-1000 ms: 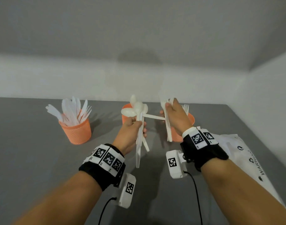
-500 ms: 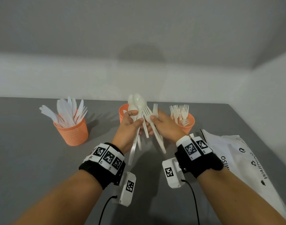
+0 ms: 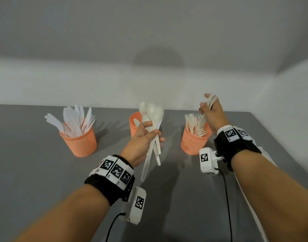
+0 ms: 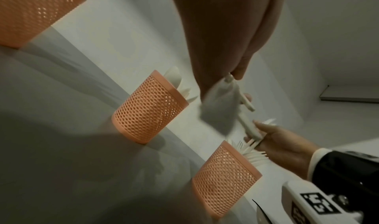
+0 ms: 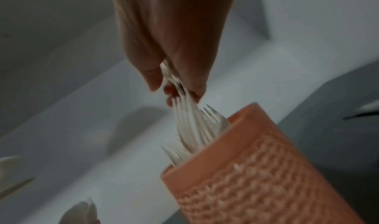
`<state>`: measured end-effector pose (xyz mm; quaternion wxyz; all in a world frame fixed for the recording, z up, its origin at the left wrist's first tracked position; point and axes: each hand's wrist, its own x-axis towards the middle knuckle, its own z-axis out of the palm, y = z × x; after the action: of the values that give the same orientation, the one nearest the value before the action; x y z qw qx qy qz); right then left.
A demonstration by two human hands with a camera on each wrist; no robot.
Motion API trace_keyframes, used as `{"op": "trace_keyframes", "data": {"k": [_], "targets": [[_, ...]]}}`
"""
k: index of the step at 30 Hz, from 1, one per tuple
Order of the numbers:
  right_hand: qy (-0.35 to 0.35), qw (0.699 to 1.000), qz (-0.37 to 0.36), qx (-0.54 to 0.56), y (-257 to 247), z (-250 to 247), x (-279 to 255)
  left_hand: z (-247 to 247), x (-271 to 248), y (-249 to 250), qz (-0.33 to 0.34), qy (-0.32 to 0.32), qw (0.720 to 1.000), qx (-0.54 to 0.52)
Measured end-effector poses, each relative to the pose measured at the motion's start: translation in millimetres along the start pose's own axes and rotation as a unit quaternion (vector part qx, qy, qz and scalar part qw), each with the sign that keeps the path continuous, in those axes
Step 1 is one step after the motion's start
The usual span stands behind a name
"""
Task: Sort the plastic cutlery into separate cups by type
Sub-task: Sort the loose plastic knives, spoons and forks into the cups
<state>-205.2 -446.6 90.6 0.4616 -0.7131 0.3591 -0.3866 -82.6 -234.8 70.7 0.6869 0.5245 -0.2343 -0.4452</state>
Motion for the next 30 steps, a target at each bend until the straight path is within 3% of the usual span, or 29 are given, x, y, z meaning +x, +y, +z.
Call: {"op": "trace_keyframes", "data": {"k": [2, 5, 9, 11, 13, 16, 23, 27, 30], "targets": [[-0.035, 0.998, 0.040, -0.039, 10.3, 0.0, -1.2, -1.7, -0.9, 1.7, -0.004, -0.003, 1.000, -0.011], [-0.042, 0.993, 0.024, -0.105, 2.3, 0.8, -3.4, -3.8, -1.1, 1.7, 0.005, -0.003, 1.000, -0.016], [0.031, 0.967, -0.152, -0.203, -29.6, 16.0, -17.2, -5.1, 0.3, 1.0, 0.008, 0.013, 0.999, -0.034], [-0.009, 0.966, -0.195, -0.168, -47.1, 36.0, -32.4, -7.6, 0.6, 1.0, 0.011, 0.024, 0.999, -0.046], [-0.109, 0.968, -0.161, -0.157, -59.8, 60.7, -52.2, -10.4, -0.7, 1.8, 0.018, 0.029, 0.998, -0.048], [-0.224, 0.964, -0.045, -0.136, -64.3, 94.2, -77.2, -16.4, -7.5, 4.0, 0.034, 0.043, 0.998, -0.017], [-0.254, 0.966, 0.040, -0.041, -67.4, 142.6, -103.7, -50.1, -30.5, 8.5, 0.106, 0.119, 0.983, 0.087], [-0.285, 0.958, -0.004, -0.045, -72.8, 168.8, -115.0, -76.9, -42.3, 17.4, 0.106, 0.157, 0.977, 0.092], [-0.286, 0.957, -0.042, -0.030, -79.5, 196.2, -129.8, -101.1, -57.8, 27.4, 0.091, 0.171, 0.980, 0.034]]}}
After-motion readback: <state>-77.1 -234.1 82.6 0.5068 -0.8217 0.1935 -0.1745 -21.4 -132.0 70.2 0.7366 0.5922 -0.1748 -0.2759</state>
